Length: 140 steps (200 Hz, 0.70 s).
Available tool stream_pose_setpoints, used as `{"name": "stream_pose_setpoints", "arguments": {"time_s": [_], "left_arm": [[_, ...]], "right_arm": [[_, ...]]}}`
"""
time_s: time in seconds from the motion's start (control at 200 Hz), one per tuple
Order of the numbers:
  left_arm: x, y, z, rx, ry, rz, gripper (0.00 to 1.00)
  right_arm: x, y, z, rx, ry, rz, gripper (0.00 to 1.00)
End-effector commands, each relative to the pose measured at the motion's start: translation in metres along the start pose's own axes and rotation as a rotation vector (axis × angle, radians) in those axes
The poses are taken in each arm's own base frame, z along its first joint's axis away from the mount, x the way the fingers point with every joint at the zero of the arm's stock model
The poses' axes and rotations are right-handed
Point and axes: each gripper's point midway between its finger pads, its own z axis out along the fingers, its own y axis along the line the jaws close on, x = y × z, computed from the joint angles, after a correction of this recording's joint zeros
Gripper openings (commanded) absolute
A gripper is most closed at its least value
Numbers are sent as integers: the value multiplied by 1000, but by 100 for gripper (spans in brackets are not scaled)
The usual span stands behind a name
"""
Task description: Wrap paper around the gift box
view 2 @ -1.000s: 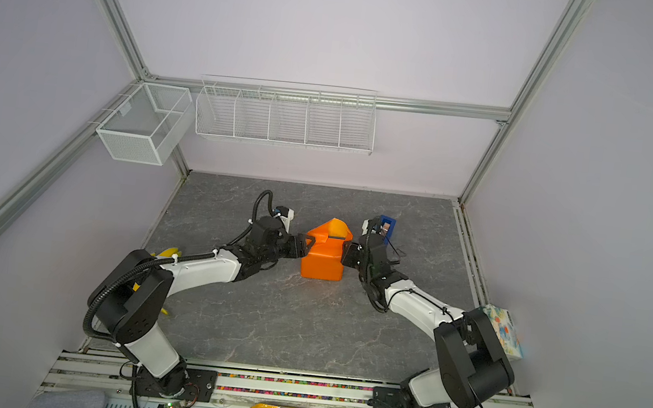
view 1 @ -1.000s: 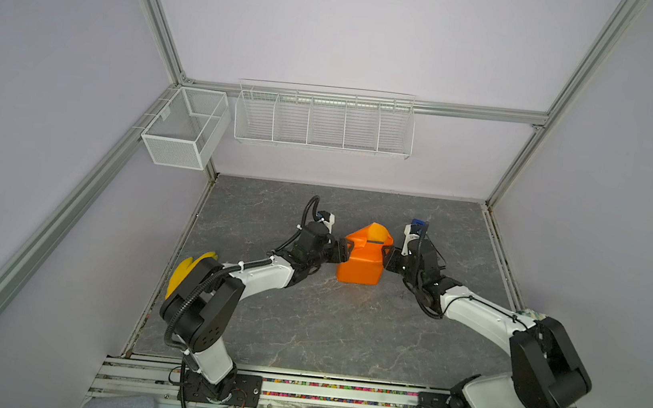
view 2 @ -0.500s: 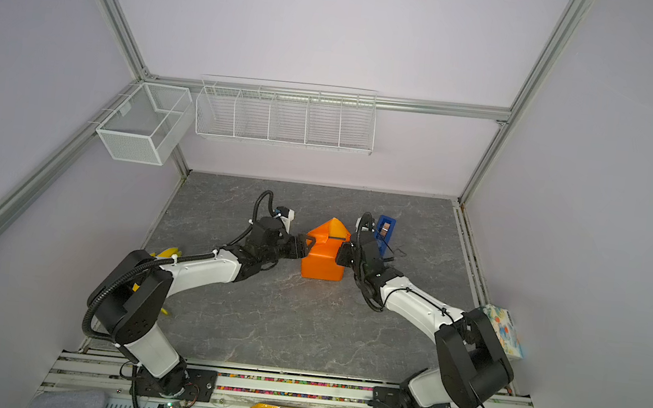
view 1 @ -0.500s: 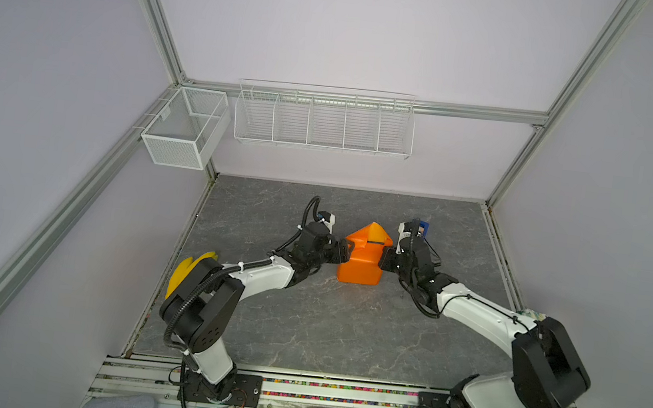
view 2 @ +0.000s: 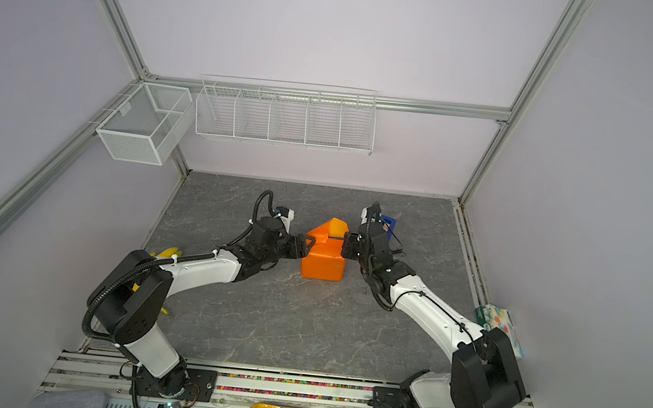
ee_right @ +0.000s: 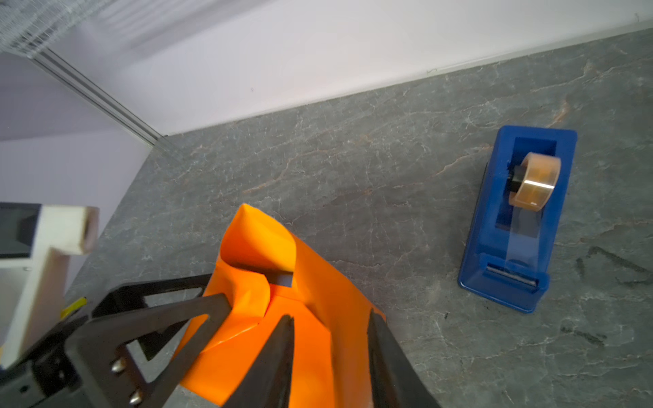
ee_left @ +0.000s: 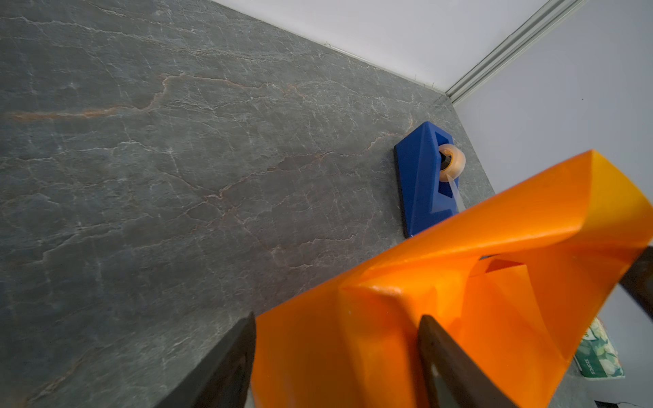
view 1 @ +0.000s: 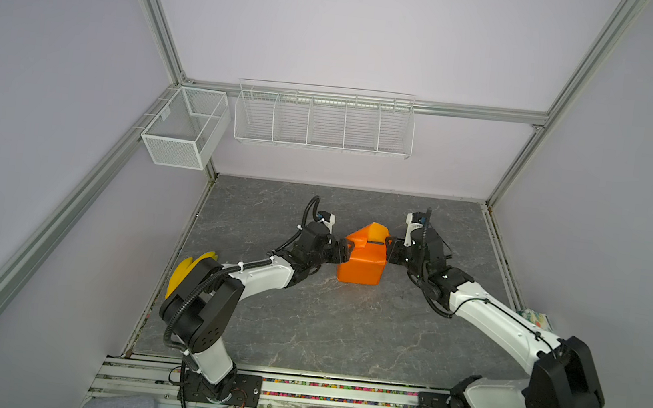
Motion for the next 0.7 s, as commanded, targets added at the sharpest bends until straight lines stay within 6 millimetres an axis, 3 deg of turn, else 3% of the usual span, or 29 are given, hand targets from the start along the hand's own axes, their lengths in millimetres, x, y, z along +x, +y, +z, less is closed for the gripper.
{"name": "stream_pose_setpoints", "arguments": {"time_s": [0.0, 0.08, 0.145, 0.275, 0.355, 0.39, 0.695], "left_arm": [[32, 27, 1, -109, 111, 3, 72], [32, 28, 1, -110, 113, 4, 71], [33, 28, 1, -111, 113, 4, 71], [34, 29, 1, -112, 116, 1, 71], [34, 28, 1, -110, 116, -1, 71], [34, 28, 1, -109, 115, -1, 71], [32, 26, 1, -102, 114, -1, 71]], "right_arm": [[-13, -13, -10, 35, -24, 24, 39], [-7, -36, -6, 111, 0, 57, 40], [2, -42, 2, 109, 33, 76, 40], [18, -37, 16, 51, 77, 93, 40], [17, -30, 23, 11, 71, 106, 40], [33, -34, 28, 11, 105, 107, 41], [38, -24, 38, -47, 122, 120, 41]]}}
